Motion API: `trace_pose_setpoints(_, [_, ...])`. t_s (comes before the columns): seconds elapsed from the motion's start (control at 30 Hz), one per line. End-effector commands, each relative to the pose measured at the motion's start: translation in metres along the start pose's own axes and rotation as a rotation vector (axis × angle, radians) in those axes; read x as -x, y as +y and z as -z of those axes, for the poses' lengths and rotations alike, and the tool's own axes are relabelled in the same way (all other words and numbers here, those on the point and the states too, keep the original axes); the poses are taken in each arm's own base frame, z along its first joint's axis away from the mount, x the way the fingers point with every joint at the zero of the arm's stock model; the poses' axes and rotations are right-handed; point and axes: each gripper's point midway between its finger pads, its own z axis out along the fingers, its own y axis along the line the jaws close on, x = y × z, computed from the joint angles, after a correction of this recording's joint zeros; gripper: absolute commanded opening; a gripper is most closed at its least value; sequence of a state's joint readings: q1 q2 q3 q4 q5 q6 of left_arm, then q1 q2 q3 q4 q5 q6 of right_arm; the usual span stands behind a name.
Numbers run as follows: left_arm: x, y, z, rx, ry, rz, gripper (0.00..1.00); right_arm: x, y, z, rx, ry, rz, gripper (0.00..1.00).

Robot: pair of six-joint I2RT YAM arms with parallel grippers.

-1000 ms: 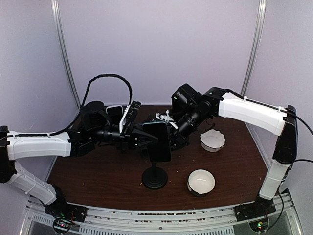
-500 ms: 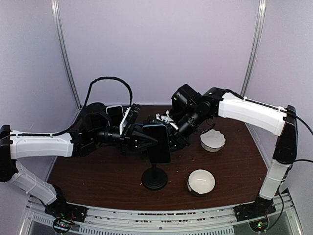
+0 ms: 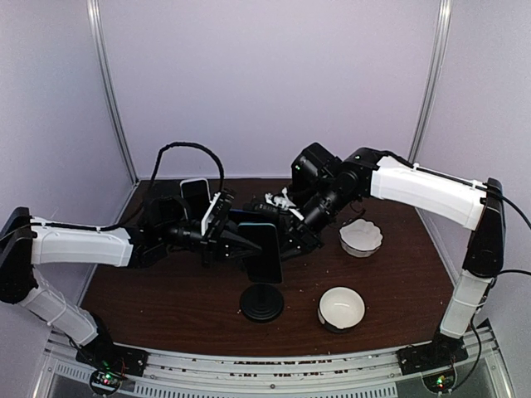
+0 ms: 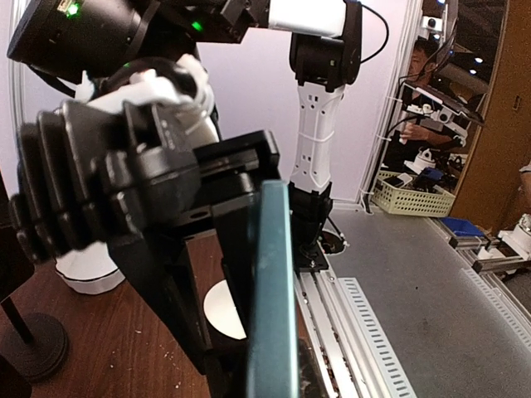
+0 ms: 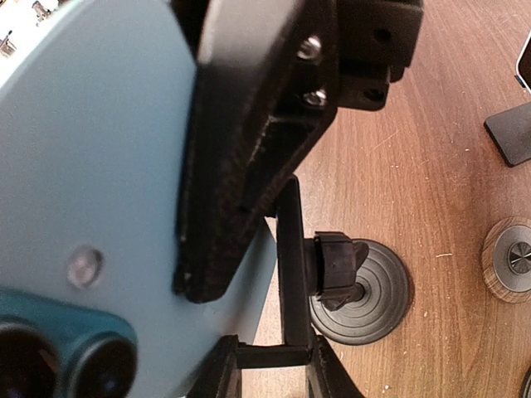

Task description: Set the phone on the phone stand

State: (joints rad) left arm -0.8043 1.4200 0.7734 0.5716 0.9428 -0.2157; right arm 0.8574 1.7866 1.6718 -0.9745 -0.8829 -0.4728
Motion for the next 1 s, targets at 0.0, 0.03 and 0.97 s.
trace_pose_setpoints(0.0, [0.023, 0.010, 0.009, 0.023, -0.097, -0.093, 0.00, 0.010, 0.024, 0.006, 0.073, -0.019, 0.035, 0.06])
trace_pose_setpoints(0.03, [0.023, 0.010, 0.010, 0.025, -0.104, -0.085, 0.00, 0.010, 0.024, 0.006, 0.072, -0.017, 0.035, 0.07])
trace_pose_setpoints(0.97, [-0.035, 0.045, 0.037, 0.338, 0.153, 0.154, 0.00, -0.011, 0.008, 0.029, -0.044, -0.067, -0.048, 0.00])
